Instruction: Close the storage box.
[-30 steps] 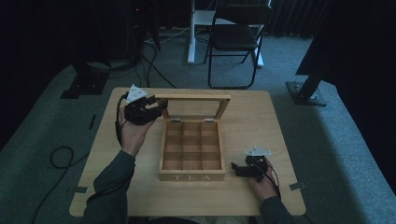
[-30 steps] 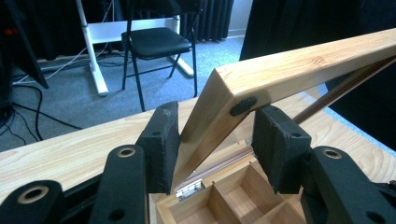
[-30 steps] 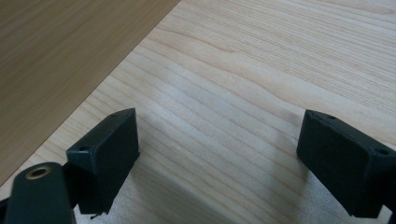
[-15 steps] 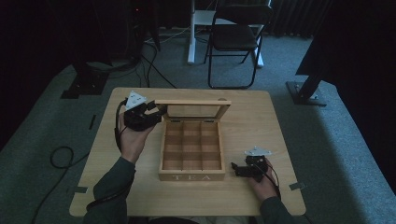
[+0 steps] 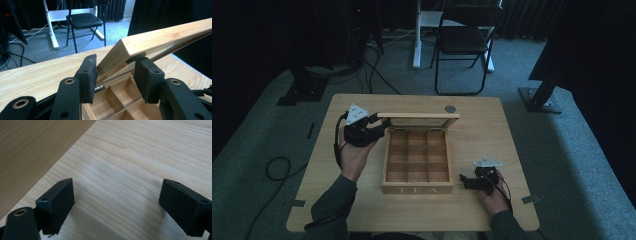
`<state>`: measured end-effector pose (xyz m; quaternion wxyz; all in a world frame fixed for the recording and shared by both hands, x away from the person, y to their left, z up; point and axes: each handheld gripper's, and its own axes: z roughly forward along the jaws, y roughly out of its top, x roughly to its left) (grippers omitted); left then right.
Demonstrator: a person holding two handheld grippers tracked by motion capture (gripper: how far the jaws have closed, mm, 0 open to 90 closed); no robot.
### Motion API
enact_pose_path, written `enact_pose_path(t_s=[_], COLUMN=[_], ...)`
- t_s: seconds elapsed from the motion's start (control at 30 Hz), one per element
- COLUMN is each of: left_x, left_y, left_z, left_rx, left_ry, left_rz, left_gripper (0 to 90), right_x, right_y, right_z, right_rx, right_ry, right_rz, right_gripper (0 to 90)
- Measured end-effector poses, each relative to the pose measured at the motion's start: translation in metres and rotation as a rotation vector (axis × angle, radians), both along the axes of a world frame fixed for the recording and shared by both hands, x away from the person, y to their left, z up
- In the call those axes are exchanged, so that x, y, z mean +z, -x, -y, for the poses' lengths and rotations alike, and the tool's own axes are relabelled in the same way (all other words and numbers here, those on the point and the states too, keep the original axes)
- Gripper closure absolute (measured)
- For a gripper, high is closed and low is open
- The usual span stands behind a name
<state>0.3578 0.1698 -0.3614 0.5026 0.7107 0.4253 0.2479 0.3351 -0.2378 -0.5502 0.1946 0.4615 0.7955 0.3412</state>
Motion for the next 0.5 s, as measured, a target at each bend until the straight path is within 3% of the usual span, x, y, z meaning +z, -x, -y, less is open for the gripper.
enact_pose_path(t_s=[0.2, 0.5], left_x=[-0.005, -0.012], left_y=[0.005, 0.013], left_z=[-0.001, -0.001], left_rx=[-0.012, -0.020], left_ry=[0.021, 0.014], left_rz=[-0.020, -0.026], left_gripper=[50.8, 49.4], right_x=[0.000, 0.000], right_y=[0.000, 0.000], right_z=[0.000, 0.000], right_rx=[0.001, 0.001], right_ry=[0.001, 0.002], right_rz=[0.002, 0.001], right_gripper=[12.4, 12.4])
